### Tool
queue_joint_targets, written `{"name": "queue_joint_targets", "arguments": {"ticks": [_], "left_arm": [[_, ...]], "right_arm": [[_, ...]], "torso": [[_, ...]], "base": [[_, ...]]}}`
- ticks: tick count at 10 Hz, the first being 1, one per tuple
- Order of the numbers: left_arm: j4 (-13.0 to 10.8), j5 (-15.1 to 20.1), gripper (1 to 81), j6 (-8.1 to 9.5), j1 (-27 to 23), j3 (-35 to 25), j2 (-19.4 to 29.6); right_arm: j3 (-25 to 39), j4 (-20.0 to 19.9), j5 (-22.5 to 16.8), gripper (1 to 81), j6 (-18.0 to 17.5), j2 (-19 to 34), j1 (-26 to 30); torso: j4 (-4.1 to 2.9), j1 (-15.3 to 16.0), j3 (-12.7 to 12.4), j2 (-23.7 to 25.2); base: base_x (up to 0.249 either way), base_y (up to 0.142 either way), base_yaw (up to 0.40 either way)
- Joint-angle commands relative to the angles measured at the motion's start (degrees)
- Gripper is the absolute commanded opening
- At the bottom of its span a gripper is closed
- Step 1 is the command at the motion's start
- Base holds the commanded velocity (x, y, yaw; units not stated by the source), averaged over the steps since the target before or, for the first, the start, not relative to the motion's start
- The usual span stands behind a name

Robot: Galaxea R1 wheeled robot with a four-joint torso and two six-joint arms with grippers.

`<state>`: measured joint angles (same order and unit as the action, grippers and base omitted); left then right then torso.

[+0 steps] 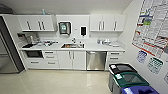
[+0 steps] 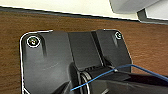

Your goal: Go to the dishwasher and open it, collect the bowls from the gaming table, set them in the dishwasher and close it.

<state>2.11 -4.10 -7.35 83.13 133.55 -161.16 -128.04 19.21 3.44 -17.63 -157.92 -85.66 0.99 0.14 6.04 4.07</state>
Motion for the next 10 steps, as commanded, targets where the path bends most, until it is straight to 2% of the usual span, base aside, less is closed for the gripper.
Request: {"name": "queue_joint_targets", "arguments": {"ticks": [1, 10], "left_arm": [[-0.4, 3.0, 81.1, -0.21, -2.9, -0.7, 0.7], [-0.4, 3.0, 81.1, -0.21, -2.9, -0.7, 0.7]], "right_arm": [[0.9, 0.8, -2.3, 81.1, 0.0, 0.7, 2.7], [0.9, 0.9, -2.3, 81.1, 0.0, 0.7, 2.6]], "torso": [[0.00, 0.0, 0.0, 0.0], [0.00, 0.0, 0.0, 0.0]], "base": [[0.166, 0.000, 0.000], [0.166, 0.000, 0.000]]}}
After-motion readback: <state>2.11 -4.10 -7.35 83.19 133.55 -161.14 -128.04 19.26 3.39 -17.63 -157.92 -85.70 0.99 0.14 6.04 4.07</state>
